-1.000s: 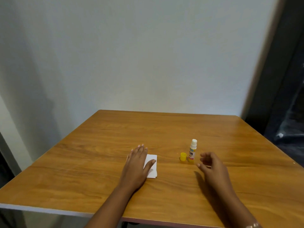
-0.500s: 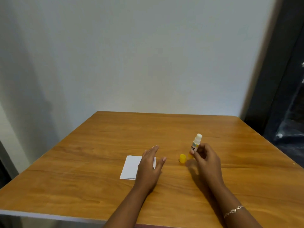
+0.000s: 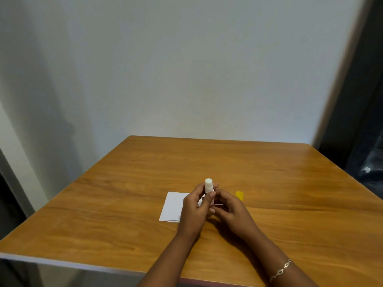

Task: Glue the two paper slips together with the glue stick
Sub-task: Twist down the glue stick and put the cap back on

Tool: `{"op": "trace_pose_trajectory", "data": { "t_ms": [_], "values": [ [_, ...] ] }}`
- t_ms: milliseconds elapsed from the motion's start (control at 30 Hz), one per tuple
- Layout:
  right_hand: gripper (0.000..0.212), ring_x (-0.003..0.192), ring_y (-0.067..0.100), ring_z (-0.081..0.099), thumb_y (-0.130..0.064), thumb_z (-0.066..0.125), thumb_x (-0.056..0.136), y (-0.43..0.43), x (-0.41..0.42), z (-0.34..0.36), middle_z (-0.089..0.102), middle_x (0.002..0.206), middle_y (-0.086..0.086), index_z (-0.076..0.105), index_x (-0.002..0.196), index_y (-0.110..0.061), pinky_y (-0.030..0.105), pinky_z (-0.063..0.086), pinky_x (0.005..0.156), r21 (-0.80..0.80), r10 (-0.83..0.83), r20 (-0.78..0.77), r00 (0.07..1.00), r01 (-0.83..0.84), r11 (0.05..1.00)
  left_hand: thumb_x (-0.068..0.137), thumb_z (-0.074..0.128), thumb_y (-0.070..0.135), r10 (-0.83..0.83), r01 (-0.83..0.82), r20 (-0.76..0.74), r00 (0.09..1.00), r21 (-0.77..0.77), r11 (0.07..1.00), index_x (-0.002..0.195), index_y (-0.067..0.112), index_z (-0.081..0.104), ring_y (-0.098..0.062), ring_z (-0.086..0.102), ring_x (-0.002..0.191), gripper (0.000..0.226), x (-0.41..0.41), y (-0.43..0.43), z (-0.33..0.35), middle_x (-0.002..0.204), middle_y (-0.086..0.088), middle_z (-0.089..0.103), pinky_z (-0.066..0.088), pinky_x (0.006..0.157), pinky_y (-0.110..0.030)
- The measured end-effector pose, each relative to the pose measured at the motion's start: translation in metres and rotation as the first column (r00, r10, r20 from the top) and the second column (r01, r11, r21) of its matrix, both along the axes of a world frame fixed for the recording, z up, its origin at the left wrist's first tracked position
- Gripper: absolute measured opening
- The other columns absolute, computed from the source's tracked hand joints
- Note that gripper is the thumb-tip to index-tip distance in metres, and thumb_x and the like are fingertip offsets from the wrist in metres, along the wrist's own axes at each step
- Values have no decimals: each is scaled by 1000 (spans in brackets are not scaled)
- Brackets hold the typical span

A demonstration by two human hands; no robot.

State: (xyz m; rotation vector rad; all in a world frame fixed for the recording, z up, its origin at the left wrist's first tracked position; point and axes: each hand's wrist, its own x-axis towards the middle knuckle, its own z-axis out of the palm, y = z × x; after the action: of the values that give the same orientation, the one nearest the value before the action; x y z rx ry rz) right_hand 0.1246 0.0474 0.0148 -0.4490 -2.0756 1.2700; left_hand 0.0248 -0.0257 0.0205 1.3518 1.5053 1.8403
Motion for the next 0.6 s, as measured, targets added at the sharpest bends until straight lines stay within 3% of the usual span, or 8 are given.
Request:
{"op": "trace_pose_trajectory", "data": {
  "t_ms": [133,300,400,467,600],
  "values": [
    [33,89,9,64,-8,57,68,3,0,-3,69,85,-11,62,91,-31,28,52,79,-11,-1,16,1000,1,1000,85,58,21,1,-2,63,998,10,1000,102,21,66,-13,65,99,19,-2,2,-1,101,4,72,53,80,-24],
    [21,89,21,57,-16,59,66,-1,-5,-5,58,96,2,58,81,-30,34,48,78,93,-45,37,998,41,995,74,64,21,7,-8,122,992,6,1000,91,22,68,-24,68,87,17,-1,1,-1,92,-5,74,56,73,-37],
    [25,81,18,53,-29,64,63,1,-5,-7,59,98,1,63,88,-24,30,46,71,107,-114,47,992,108,988,77,67,15,-20,16,169,985,28,999,90,21,68,-22,68,83,15,-2,1,-1,87,-2,74,56,68,-32],
    [27,88,15,57,-23,62,69,3,-3,-7,59,105,-8,62,95,-29,26,47,72,67,-72,46,996,68,995,81,63,7,-31,25,179,983,35,999,93,19,68,-19,68,86,18,-2,1,0,88,1,74,57,69,-27],
    [25,92,26,64,-12,55,74,3,-2,-5,70,98,8,66,97,-15,39,51,79,24,-7,82,997,5,1000,83,59,5,-33,25,163,986,47,999,93,20,67,-17,68,92,20,-3,2,2,94,9,74,55,73,-24]
  ]
}}
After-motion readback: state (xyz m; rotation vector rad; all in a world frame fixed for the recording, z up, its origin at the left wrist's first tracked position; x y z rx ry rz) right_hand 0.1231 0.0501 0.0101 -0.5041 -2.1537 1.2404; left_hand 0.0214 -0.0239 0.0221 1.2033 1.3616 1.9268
